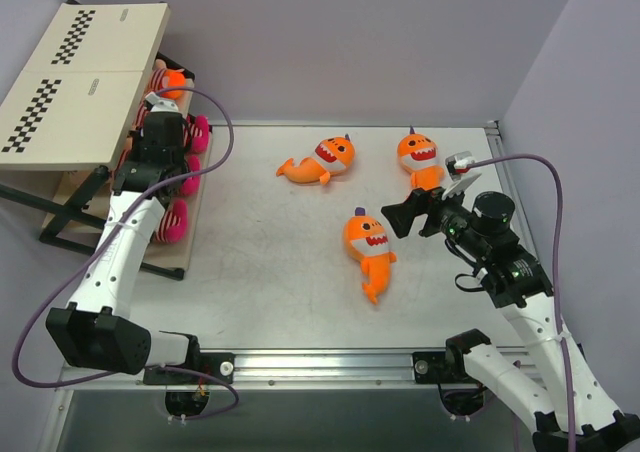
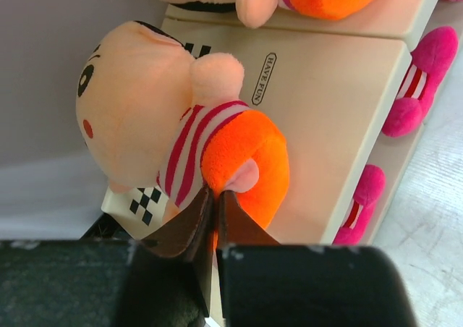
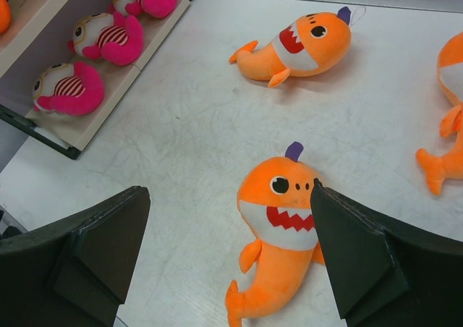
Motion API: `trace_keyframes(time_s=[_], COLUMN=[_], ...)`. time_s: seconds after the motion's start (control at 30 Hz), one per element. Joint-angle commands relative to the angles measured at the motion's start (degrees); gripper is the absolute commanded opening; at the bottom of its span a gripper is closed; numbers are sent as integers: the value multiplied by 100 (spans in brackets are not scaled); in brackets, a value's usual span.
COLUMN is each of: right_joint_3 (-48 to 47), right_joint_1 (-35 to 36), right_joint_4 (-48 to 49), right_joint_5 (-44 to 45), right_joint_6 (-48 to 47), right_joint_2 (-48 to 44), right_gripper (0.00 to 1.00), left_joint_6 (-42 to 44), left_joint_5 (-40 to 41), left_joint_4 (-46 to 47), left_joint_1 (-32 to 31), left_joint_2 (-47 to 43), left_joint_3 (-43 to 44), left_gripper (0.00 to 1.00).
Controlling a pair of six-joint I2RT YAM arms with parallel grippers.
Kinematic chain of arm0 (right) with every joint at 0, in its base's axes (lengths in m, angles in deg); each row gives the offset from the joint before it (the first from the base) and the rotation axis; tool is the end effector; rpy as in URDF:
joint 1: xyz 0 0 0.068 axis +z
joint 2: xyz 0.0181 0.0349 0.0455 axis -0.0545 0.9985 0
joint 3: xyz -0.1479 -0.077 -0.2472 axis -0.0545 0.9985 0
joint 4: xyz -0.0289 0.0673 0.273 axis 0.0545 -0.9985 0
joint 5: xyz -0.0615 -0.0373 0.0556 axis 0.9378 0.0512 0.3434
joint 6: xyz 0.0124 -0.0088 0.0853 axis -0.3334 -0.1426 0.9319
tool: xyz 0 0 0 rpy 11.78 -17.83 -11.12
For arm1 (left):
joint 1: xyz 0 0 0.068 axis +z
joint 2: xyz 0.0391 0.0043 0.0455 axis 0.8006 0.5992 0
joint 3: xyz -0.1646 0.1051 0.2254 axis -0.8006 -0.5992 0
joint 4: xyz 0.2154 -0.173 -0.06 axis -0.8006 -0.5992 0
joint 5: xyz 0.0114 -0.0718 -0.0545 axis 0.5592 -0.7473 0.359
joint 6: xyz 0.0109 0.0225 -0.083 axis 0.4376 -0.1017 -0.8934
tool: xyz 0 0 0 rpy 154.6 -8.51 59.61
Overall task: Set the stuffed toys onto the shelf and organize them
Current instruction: Place the stuffed toy onto shelf
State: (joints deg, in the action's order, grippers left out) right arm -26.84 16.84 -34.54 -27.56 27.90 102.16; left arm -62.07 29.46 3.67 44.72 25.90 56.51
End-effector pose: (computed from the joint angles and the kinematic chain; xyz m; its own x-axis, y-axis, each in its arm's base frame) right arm 0.1918 0.0981 0.4082 -0.1559 0.1888 -0.9696 -0.6290 0.7379 0.2448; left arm 0.3239 0.0078 0.4085 -0.6400 0.2190 -0.7365 -0.3788 0.7441 0.5504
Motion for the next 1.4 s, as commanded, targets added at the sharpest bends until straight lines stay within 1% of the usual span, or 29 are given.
trace_keyframes(time_s=[0.0,0.37,0.5,0.73,1.13,1.23,1.37], right_joint_3=[7,25,25,33,51,42,42], right_joint_1=[60,122,130,130,130,130,130], right_joint_4=[244,235,235,226,235,243,244], right_joint_5=[-49,-49,-49,-67,-93,-102,-102], right_joint_6=[-44,-62,-62,-62,-44,-35,-35], right_joint_2=[-4,31,48,48,57,66,83], right_gripper=[100,99,99,99,99,100,100], left_joint_6=[176,158,88,62,-167,-228,-299], left_joint_5=[83,4,39,92,-181,-207,-172], left_joint_4=[441,433,380,362,195,125,2], left_joint_1=[179,267,267,267,249,214,188], left_joint_2=[215,505,549,549,505,523,637], left_joint_3=[350,491,526,543,736,833,930], left_gripper=[9,18,24,27,26,22,22])
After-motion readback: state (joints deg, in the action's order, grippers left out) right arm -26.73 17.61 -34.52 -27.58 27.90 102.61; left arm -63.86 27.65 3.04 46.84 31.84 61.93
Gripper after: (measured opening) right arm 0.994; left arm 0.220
